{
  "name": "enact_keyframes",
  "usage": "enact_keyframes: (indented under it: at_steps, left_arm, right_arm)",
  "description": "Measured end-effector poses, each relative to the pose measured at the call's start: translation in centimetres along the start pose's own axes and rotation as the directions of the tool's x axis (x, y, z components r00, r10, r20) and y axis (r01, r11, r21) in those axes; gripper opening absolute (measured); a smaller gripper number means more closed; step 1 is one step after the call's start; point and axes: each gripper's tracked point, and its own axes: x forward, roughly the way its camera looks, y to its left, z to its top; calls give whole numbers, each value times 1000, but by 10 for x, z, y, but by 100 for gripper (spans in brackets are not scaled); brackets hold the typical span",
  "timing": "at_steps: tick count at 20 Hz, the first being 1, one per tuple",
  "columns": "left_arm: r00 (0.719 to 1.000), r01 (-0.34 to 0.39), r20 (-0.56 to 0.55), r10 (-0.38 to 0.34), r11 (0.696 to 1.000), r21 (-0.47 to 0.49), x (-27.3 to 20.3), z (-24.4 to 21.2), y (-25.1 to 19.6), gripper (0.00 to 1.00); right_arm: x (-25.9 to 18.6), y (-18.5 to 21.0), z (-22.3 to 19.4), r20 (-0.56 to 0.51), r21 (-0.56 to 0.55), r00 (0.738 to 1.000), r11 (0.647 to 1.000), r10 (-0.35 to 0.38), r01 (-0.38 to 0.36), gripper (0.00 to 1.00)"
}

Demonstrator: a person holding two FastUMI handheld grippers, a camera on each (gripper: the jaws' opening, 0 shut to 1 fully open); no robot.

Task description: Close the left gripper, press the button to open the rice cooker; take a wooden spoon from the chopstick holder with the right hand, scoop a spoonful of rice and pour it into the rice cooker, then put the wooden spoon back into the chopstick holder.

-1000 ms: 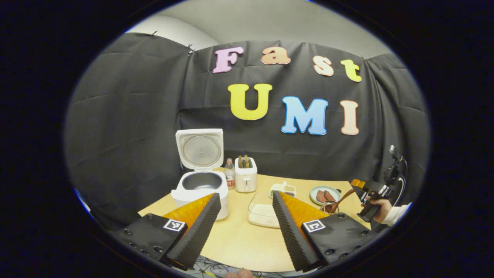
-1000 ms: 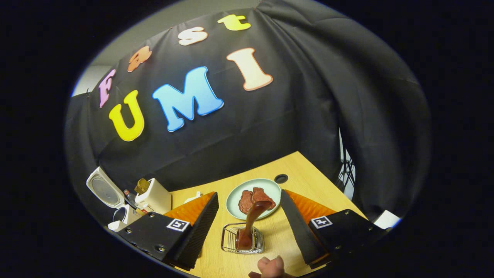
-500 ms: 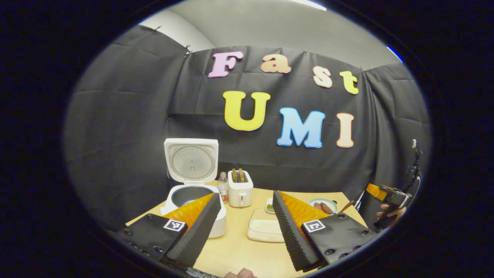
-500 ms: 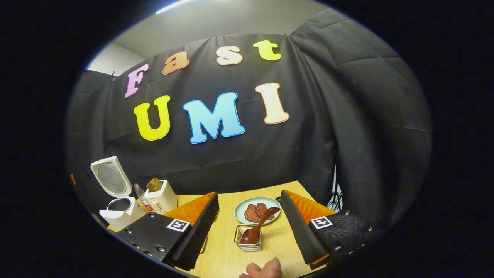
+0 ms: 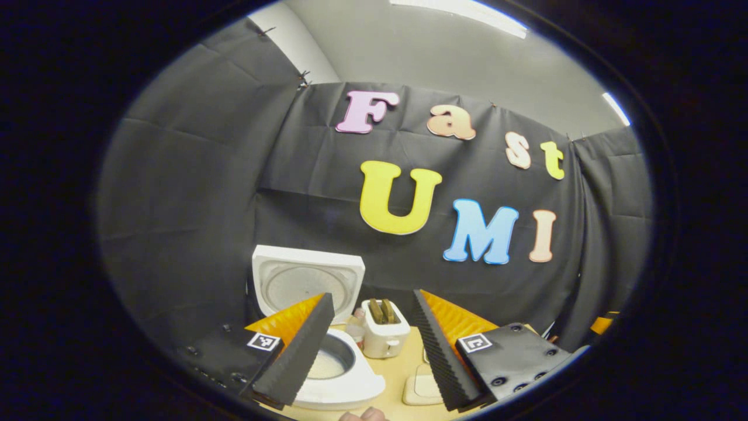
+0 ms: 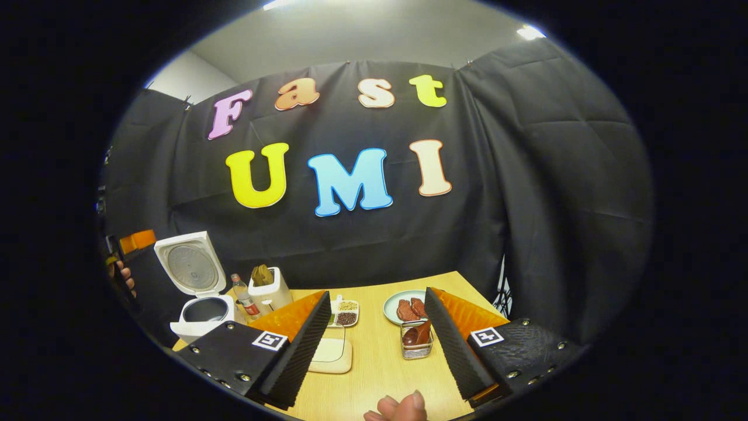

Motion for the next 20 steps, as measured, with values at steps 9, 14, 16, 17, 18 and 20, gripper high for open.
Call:
enact_keyframes:
  at_steps: [9, 14, 16, 17, 18, 20]
  left_arm:
    - [990, -95, 101, 95, 995, -3, 132, 47, 66, 88]
    - [989, -128, 78, 130, 991, -29, 183, 41, 85, 88]
    - [985, -157, 75, 154, 987, 42, 201, 37, 100, 88]
    - [984, -172, 62, 167, 981, 85, 209, 33, 107, 88]
    - [983, -182, 40, 179, 975, 125, 219, 26, 111, 88]
    - [982, -184, -14, 189, 968, 171, 234, 11, 115, 88]
  right_arm:
    - [-54, 44, -22, -79, -75, 997, 997, -3, -3, 98]
    - [-67, 51, -28, -99, -120, 995, 993, -3, -9, 98]
    - [-68, 55, -37, -120, -117, 993, 993, 4, -18, 93]
    - [-67, 59, -41, -133, -111, 991, 993, 15, -30, 93]
    - [-65, 64, -44, -146, -101, 989, 994, 27, -42, 98]
    - [-63, 71, -48, -158, -99, 986, 993, 48, -64, 98]
